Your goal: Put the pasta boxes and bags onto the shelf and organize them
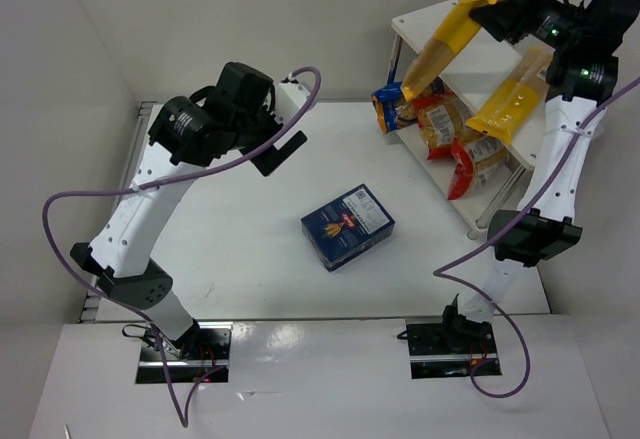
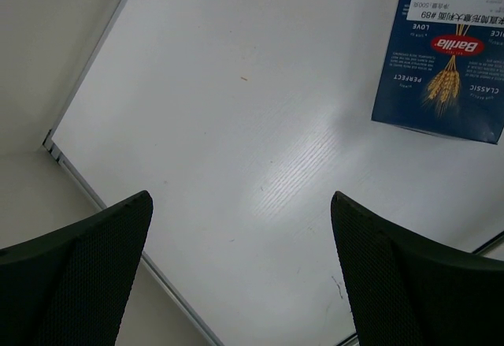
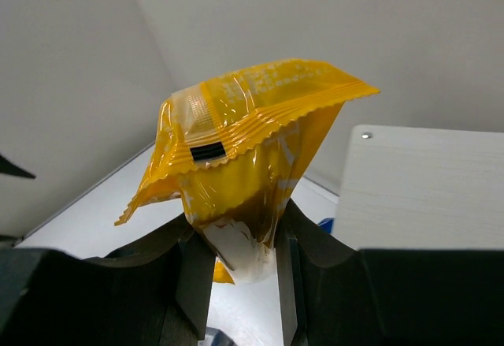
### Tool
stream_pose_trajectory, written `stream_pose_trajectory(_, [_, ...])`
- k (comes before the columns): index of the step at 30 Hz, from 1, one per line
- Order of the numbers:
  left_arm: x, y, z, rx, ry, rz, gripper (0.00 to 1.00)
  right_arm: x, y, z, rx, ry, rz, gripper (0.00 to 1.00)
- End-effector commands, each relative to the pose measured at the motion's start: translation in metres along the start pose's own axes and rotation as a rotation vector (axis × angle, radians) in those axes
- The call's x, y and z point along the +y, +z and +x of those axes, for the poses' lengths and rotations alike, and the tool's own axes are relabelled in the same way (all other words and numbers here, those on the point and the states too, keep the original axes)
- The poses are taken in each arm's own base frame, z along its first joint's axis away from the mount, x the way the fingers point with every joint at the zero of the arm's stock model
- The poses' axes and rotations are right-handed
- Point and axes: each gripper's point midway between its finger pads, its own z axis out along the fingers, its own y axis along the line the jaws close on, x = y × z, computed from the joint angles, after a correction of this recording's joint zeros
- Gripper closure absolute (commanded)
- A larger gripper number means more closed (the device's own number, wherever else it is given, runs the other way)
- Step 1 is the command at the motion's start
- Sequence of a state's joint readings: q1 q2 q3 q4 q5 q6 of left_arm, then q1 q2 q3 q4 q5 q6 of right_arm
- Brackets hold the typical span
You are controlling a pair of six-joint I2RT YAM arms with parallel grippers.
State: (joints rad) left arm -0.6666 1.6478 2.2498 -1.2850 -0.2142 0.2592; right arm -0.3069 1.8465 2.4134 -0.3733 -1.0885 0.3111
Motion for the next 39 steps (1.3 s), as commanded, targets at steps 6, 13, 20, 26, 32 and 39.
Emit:
stream_pose_trajectory(6, [0.008,-0.012,0.008,-0.009,0.019,-0.053,0.01,-0.026,-0.045,-0.07,-0.186,-0.041,0.171,1.0])
stream_pose_trajectory(13, [0.005,-0.008,0.015,0.012,0.024,-0.045,0.01,-0.054,-0.048,-0.048,-0.172,0.071,0.214,1.0])
stream_pose_trajectory(20, [0.006,-0.008,0.02,0.025,0.035,-0.05,0.01,-0.075,-0.056,-0.046,-0.189,0.047,0.345,1.0])
stream_pose_trajectory(26, [0.005,-0.011,0.023,0.027,0.036,-0.049,0.01,-0.094,-0.067,-0.042,-0.207,0.015,0.475,1.0])
stream_pose_trajectory(32, [0.005,-0.011,0.023,0.027,0.036,-0.049,0.01,-0.097,-0.068,-0.044,-0.197,-0.103,0.599,1.0])
stream_pose_trajectory(39, [0.005,-0.013,0.023,0.019,0.034,-0.053,0.01,-0.092,-0.069,-0.05,-0.18,-0.281,0.836,1.0])
